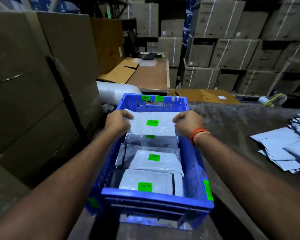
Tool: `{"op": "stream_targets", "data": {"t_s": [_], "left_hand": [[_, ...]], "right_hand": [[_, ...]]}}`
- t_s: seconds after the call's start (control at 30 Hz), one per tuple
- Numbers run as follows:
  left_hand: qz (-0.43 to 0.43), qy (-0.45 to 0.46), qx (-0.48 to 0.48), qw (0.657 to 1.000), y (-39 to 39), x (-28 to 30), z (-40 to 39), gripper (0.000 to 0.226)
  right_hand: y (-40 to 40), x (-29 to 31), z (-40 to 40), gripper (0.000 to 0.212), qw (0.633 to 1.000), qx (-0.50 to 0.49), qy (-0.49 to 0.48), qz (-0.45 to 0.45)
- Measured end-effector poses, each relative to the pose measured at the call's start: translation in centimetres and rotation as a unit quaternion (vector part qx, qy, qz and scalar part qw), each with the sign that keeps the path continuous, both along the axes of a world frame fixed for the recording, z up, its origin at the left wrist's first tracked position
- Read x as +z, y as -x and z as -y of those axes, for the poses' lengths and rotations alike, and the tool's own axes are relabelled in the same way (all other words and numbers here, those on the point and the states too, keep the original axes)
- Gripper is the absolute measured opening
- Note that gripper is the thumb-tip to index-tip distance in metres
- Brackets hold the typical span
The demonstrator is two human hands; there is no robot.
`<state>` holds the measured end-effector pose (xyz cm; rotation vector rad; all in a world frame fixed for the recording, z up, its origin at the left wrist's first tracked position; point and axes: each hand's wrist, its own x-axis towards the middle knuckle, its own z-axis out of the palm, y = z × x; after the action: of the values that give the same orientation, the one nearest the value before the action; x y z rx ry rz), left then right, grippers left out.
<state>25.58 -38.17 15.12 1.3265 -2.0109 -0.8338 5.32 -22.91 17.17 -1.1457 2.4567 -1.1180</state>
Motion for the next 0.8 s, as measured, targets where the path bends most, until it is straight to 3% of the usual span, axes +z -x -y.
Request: {"op": "stream_targets", "data": {"t_s": [0.2,0.33,0.5,0.6,0.8], "left_hand": [[0.094,0.015,-0.02,0.995,3.1,-3.3,3.2,0.021],[0.148,-0.003,-0.036,0.988,4.0,-5.8,4.1,0.017],[0.201,0.006,-0.028,0.979,4.1,-7.4,4.7,0.02],[0.231,0.02,-0.042,0.972,4.4,-7.4,4.6,0.023],[0.292,0.046,-0.023,0.955,4.7,-4.0,2.4,0.038]], "right_hand": [[1.2,-3.1,4.7,0.021,0.987,-0.005,-0.133,-0.091],[1.1,-5.4,7.2,0.029,0.95,0.027,-0.256,-0.175],[1.1,-6.4,8.2,0.034,0.912,0.067,-0.338,-0.221],[0.9,-6.3,8.1,0.036,0.909,0.056,-0.345,-0.229],[0.6,-3.4,6.5,0.032,0.954,0.037,-0.23,-0.187]]}}
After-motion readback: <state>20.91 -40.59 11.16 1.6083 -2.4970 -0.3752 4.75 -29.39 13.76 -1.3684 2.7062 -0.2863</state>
